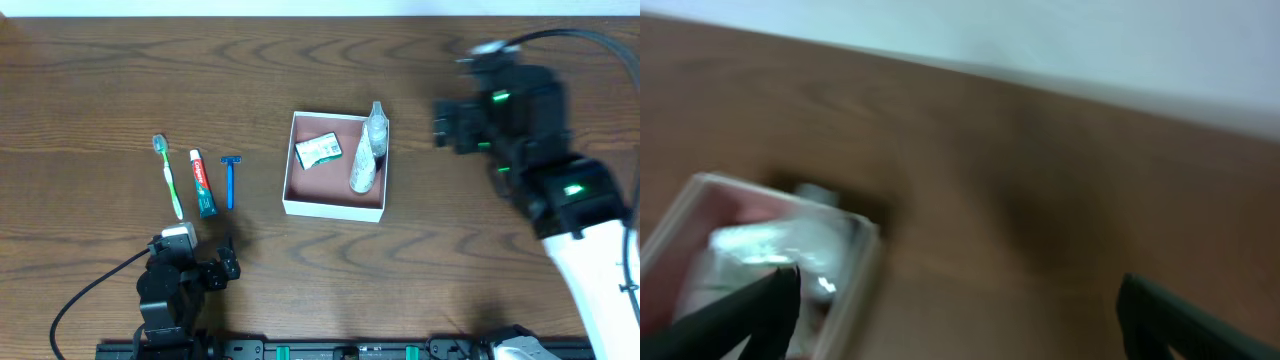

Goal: Pack container
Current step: 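Raise the right gripper away to the right side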

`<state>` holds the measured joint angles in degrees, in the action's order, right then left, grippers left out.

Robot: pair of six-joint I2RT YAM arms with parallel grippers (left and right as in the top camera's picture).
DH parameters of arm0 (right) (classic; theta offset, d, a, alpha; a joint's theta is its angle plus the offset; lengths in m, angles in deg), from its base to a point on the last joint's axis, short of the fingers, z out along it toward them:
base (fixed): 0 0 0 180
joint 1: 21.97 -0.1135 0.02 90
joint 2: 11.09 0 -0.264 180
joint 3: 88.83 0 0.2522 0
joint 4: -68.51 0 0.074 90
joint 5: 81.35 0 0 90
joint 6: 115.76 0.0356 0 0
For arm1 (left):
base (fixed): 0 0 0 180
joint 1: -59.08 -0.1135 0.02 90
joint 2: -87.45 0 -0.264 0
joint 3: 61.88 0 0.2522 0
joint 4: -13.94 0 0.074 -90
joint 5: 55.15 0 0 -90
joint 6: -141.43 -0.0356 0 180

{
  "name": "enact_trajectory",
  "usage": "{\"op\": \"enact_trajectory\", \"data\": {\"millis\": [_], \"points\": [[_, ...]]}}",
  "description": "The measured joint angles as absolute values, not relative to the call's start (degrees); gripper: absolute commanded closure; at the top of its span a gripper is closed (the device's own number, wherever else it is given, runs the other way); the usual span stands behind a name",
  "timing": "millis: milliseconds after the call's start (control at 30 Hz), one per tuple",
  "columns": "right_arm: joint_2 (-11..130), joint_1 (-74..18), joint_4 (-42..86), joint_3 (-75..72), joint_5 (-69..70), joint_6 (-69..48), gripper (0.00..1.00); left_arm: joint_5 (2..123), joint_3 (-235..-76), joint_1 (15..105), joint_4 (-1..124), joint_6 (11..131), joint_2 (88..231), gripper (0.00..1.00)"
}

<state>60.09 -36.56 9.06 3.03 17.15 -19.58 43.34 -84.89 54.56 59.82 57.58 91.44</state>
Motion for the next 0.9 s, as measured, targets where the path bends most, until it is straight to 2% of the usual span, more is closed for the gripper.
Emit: {"op": "enact_trajectory", "data": {"millis": [167, 300, 633, 767, 900], "points": [[61.3, -20.3, 0.4, 2.8, 8.4, -8.0, 0.01, 41.0, -84.9, 54.6, 59.9, 54.5, 91.4, 0.02], [62.1, -15.0, -1.3, 2.8, 4.0, -4.2, 0.01, 40.2, -84.9, 54.6, 59.8, 54.0, 91.4, 0.02], [62.4, -13.8, -1.8, 2.8, 0.2, -1.8, 0.01, 43.7, -85.2, 54.6, 52.9, 55.8, 92.6, 0.02], [62.4, -13.8, -1.8, 2.8, -0.2, -1.7, 0.01, 43.9, -91.4, 54.3, 54.4, 56.1, 100.9, 0.02], [62.4, -13.8, -1.8, 2.7, -0.4, -1.6, 0.01, 43.5, -103.0, 53.1, 57.5, 56.0, 116.6, 0.02]]}}
